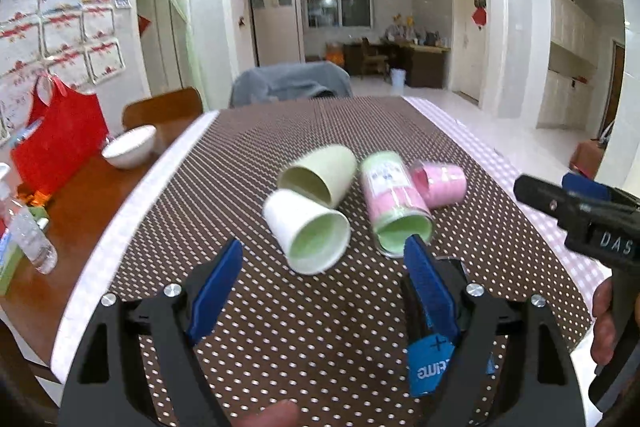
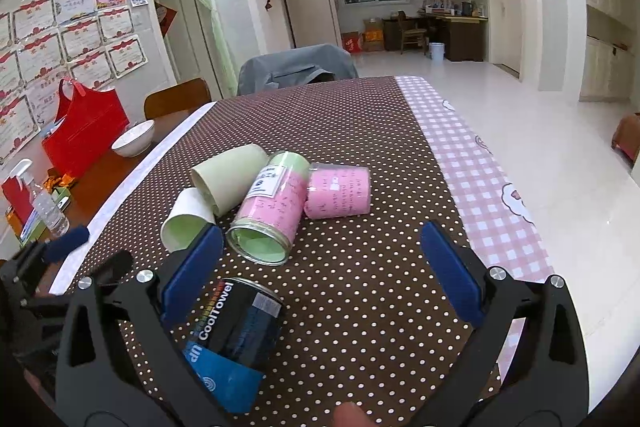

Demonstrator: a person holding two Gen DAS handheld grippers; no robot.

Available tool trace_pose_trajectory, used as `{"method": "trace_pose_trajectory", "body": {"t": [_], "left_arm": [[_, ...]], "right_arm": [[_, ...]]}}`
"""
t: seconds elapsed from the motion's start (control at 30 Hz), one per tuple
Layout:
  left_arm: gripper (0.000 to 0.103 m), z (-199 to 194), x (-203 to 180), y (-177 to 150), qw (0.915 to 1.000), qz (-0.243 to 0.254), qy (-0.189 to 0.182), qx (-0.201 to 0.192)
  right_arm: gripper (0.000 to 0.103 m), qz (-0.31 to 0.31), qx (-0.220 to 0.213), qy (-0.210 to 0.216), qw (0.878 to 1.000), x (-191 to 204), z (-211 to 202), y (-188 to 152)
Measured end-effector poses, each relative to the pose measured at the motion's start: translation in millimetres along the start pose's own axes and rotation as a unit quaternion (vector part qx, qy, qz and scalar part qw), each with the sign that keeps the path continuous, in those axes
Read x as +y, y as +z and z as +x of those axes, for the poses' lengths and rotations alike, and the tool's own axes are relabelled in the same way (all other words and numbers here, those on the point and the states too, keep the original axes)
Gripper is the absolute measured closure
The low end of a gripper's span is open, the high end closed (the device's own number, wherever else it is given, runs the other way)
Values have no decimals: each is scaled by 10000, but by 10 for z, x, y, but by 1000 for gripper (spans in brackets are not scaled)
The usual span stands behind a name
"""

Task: Flip cup upside down
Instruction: 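Lower the can onto the table and open the left gripper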

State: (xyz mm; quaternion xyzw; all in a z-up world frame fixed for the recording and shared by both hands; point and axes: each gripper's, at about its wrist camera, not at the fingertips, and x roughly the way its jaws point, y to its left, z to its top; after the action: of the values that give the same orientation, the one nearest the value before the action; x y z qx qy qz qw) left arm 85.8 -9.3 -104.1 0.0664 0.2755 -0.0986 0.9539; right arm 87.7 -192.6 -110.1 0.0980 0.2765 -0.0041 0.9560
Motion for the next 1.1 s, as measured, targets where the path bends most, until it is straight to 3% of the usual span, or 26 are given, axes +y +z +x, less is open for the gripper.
{"method": "trace_pose_trajectory", "body": {"t": [0.17, 0.5, 1.1], "left_arm": [[21, -193, 73, 77, 9991, -11, 214, -364], [21, -437, 248, 205, 9961, -290, 386, -735], [21, -491, 573, 130, 9926, -756, 505, -807]], "right_arm": [[6, -62, 28, 71, 10000, 62, -32, 27], [6, -212, 166, 349, 9990, 215, -111, 79], [6, -570, 302, 232, 9976, 517, -57, 119]]}}
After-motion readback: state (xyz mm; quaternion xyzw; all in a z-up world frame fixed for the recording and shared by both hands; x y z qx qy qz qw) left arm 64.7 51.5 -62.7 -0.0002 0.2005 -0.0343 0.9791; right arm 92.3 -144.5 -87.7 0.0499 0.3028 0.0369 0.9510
